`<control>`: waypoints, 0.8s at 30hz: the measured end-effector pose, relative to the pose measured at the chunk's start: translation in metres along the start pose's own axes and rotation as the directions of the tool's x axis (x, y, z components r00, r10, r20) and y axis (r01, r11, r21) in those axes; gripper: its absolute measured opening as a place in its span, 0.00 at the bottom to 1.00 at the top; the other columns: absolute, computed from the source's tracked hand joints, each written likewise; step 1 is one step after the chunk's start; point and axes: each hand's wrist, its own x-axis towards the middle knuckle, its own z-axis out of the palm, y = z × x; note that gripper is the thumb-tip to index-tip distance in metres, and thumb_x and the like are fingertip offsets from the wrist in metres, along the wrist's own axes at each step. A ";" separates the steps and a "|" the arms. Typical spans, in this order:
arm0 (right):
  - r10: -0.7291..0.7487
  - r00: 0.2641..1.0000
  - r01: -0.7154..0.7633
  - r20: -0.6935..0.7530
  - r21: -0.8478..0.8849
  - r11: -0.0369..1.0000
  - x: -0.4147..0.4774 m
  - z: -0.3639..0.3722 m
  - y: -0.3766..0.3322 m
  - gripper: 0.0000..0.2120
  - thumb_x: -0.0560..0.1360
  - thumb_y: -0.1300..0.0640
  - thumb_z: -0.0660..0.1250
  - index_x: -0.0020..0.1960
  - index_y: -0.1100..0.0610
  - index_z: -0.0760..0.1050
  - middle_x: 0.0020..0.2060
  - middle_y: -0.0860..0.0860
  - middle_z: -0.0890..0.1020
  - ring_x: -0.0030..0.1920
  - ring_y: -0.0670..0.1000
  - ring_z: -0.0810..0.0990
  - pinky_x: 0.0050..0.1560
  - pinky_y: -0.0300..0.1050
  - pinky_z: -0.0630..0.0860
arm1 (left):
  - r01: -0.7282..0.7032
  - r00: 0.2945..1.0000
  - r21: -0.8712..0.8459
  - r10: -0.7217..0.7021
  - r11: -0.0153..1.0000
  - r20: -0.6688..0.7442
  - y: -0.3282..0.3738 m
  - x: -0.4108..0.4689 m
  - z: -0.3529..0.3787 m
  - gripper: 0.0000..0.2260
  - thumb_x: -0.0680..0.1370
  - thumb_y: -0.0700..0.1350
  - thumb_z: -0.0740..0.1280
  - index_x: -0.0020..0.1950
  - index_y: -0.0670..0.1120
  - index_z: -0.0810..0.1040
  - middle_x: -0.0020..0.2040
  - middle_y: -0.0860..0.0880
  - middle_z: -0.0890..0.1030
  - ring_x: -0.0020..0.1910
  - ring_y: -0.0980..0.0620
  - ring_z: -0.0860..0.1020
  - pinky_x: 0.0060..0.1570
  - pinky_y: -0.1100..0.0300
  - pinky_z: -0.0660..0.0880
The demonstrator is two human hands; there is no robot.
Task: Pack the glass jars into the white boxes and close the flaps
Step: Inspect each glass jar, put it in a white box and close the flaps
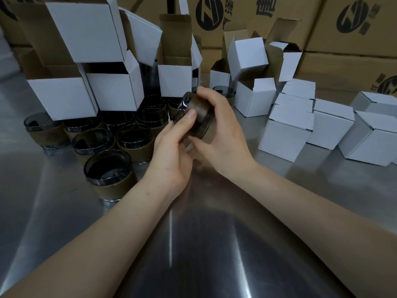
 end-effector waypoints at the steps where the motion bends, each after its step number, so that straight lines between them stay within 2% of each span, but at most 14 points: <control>1: -0.034 0.999 0.033 -0.030 -0.020 0.999 0.001 0.000 0.002 0.31 0.69 0.65 0.74 0.69 0.61 0.67 0.66 0.56 0.71 0.68 0.48 0.67 0.71 0.42 0.65 | 0.004 1.000 -0.020 -0.004 1.000 0.010 0.000 0.000 0.000 0.16 0.76 0.47 0.67 0.62 0.44 0.78 0.59 0.43 0.82 0.61 0.47 0.80 0.65 0.50 0.74; 3: -0.053 0.996 0.051 -0.067 -0.039 0.998 0.002 0.001 0.004 0.29 0.68 0.67 0.73 0.67 0.63 0.68 0.64 0.58 0.70 0.67 0.47 0.66 0.71 0.38 0.63 | 0.018 1.000 -0.052 -0.017 0.998 0.015 0.000 0.000 -0.001 0.13 0.78 0.46 0.65 0.61 0.44 0.78 0.59 0.43 0.82 0.63 0.46 0.79 0.67 0.48 0.72; 8: 0.054 0.998 -0.056 0.027 0.069 0.996 0.001 -0.002 0.006 0.36 0.68 0.65 0.75 0.71 0.59 0.63 0.66 0.55 0.69 0.68 0.49 0.68 0.69 0.49 0.70 | 0.029 1.000 -0.097 -0.029 0.995 -0.006 -0.001 -0.001 0.002 0.19 0.78 0.45 0.64 0.69 0.42 0.73 0.63 0.40 0.79 0.65 0.43 0.77 0.70 0.43 0.68; 12: 0.161 0.979 -0.188 0.122 0.266 0.945 0.002 -0.006 0.005 0.40 0.68 0.60 0.76 0.73 0.53 0.58 0.64 0.50 0.72 0.65 0.43 0.72 0.66 0.40 0.72 | 0.024 0.999 -0.144 -0.029 0.989 -0.027 -0.001 -0.001 0.002 0.19 0.79 0.42 0.63 0.69 0.40 0.72 0.64 0.38 0.78 0.64 0.41 0.77 0.68 0.44 0.70; 15: 0.279 0.942 -0.332 0.185 0.408 0.851 0.004 -0.009 0.007 0.40 0.70 0.60 0.76 0.73 0.48 0.56 0.62 0.52 0.76 0.64 0.47 0.75 0.68 0.49 0.72 | 0.020 0.999 -0.189 -0.027 0.982 -0.035 0.000 0.000 0.001 0.19 0.78 0.41 0.65 0.69 0.41 0.72 0.62 0.39 0.79 0.61 0.42 0.79 0.60 0.49 0.77; 17: 0.370 0.891 -0.452 0.261 0.456 0.767 0.007 -0.011 0.009 0.38 0.72 0.59 0.74 0.75 0.50 0.58 0.60 0.52 0.79 0.64 0.50 0.76 0.69 0.54 0.70 | 0.019 0.999 -0.207 -0.025 0.978 -0.029 -0.001 0.000 0.001 0.21 0.78 0.39 0.65 0.71 0.40 0.70 0.63 0.39 0.79 0.61 0.42 0.80 0.60 0.48 0.77; 19: 0.432 0.825 -0.566 0.365 0.543 0.621 0.009 -0.012 0.012 0.33 0.73 0.58 0.72 0.75 0.54 0.62 0.59 0.53 0.80 0.64 0.53 0.77 0.69 0.58 0.70 | 0.005 0.999 -0.196 -0.011 0.981 -0.030 -0.001 0.002 0.000 0.22 0.77 0.38 0.65 0.71 0.40 0.69 0.62 0.40 0.80 0.60 0.43 0.80 0.60 0.48 0.77; 21: 0.420 0.780 -0.625 0.464 0.611 0.486 0.010 -0.012 0.013 0.26 0.75 0.57 0.67 0.72 0.60 0.69 0.60 0.60 0.80 0.63 0.56 0.78 0.69 0.60 0.69 | -0.018 0.999 -0.150 0.013 0.988 -0.040 -0.001 0.002 -0.001 0.23 0.76 0.39 0.68 0.71 0.41 0.69 0.61 0.41 0.80 0.60 0.43 0.80 0.60 0.49 0.77; 23: 0.386 0.768 -0.640 0.511 0.623 0.449 0.011 -0.013 0.013 0.19 0.76 0.54 0.65 0.64 0.62 0.76 0.59 0.63 0.79 0.60 0.58 0.79 0.66 0.59 0.73 | -0.050 0.997 -0.050 0.047 0.998 -0.056 0.000 0.001 -0.001 0.26 0.72 0.40 0.71 0.69 0.43 0.70 0.60 0.42 0.80 0.59 0.45 0.81 0.58 0.49 0.78; 24: 0.376 0.762 -0.647 0.527 0.621 0.442 0.012 -0.014 0.014 0.16 0.77 0.52 0.65 0.60 0.60 0.80 0.57 0.62 0.81 0.58 0.56 0.80 0.62 0.56 0.76 | -0.065 0.996 0.015 0.066 0.998 -0.065 -0.001 0.001 -0.001 0.27 0.71 0.41 0.72 0.69 0.44 0.69 0.60 0.42 0.80 0.58 0.46 0.82 0.57 0.50 0.79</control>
